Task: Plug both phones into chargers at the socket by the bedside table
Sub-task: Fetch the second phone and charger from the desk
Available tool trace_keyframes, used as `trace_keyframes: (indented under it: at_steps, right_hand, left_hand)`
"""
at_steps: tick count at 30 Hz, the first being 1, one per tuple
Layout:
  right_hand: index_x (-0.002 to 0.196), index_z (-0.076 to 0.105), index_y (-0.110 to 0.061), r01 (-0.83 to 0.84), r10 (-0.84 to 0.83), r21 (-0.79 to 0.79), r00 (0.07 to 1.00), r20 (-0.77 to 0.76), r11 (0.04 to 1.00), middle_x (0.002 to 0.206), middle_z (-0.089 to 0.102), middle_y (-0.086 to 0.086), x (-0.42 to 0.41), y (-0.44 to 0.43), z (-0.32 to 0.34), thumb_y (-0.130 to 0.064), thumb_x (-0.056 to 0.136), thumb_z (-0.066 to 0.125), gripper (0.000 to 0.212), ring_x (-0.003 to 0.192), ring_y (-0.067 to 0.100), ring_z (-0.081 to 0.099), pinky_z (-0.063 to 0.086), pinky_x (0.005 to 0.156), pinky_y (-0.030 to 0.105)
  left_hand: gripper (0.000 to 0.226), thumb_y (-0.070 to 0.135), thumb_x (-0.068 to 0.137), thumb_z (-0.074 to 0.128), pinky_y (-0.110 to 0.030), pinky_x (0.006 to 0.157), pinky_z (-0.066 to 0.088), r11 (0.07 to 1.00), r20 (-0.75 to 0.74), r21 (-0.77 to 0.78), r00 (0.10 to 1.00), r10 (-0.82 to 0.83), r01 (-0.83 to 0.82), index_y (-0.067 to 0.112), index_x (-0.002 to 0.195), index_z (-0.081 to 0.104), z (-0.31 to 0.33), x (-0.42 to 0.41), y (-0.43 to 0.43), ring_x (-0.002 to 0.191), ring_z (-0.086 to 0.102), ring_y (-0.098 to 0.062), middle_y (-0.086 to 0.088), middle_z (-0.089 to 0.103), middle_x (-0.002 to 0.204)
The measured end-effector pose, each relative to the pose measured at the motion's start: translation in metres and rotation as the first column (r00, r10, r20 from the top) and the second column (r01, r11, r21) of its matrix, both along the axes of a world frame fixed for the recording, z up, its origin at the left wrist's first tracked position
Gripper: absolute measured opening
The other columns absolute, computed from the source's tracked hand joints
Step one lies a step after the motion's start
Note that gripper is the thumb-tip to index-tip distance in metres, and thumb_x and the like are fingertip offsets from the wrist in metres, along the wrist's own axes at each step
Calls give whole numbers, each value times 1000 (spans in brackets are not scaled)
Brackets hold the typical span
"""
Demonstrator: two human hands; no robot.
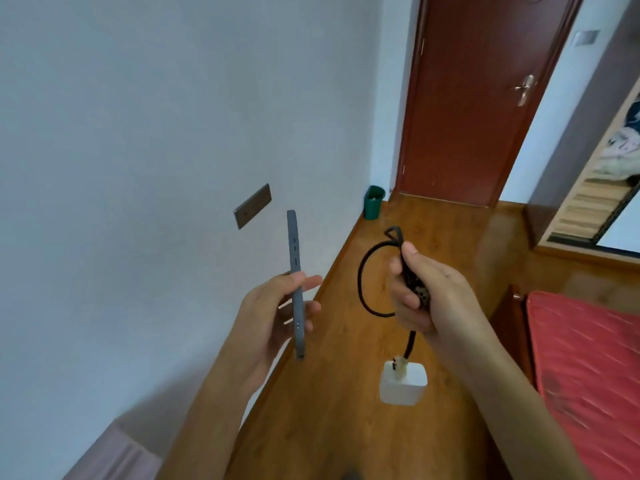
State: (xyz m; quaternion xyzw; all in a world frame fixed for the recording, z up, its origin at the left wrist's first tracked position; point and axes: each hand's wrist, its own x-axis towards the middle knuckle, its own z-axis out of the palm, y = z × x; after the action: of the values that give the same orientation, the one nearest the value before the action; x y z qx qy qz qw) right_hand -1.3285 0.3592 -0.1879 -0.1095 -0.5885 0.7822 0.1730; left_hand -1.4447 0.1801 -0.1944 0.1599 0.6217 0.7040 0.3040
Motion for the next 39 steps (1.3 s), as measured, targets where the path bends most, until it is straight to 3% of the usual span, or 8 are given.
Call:
trace_keyframes:
  at_steps: [3,5,10,19,27,32,39]
  right_hand:
    - [75,67,-23,63,-63,13,997,36,998,50,44,-5,-25,39,4,-50,94,51,37,37,7,33,27,35,20]
    - [74,67,-24,119,-121,44,991,48,992,50,44,-5,-39,63,7,-49,95,50,37,37,7,34,28,36,20]
    - [74,67,-23,209,-211,38,976,61,977,50,45,-5,-70,115,16,-48,93,51,36,37,7,35,30,36,18]
    - [74,65,-19,287,-289,51,957,33,957,51,40,-2,-115,214,25,-45,95,51,36,40,10,31,27,39,20]
    - [74,64,-18,307,-308,49,951,13,950,49,40,-2,-159,343,14,-48,89,53,35,38,9,32,26,36,20]
    - [73,63,-18,330,-331,66,944,8,942,49,41,-3,-190,435,32,-44,94,51,35,38,9,31,26,37,19]
    - [75,61,-15,372,-372,67,928,-10,926,48,40,-2,-222,554,47,-39,100,48,38,39,10,29,24,37,20]
  left_hand:
    - [19,48,70,66,-28,64,56,999,68,22,997,-44,42,42,79,81,6,-38,46,72,63,-14,-20,71,110]
    - [25,52,61,71,-27,62,52,997,74,30,995,-69,67,39,79,82,11,-60,74,68,57,-12,-13,70,106]
    - [44,44,70,66,-23,53,48,992,84,48,989,-121,118,19,106,65,14,-103,134,62,54,-10,-4,74,95]
    - [81,58,56,71,-22,50,47,968,90,56,964,-249,245,18,126,57,18,-161,250,61,54,-9,-5,72,96]
    - [81,59,59,71,-22,50,46,956,58,37,954,-294,292,19,127,57,16,-207,392,59,55,-8,-3,74,98]
    - [65,50,73,67,-20,47,45,956,41,35,955,-293,291,17,128,57,34,-238,490,57,54,-7,-3,73,93]
    - [59,48,75,61,-19,43,44,946,39,89,948,-315,311,17,125,58,51,-276,617,54,51,-7,0,72,84]
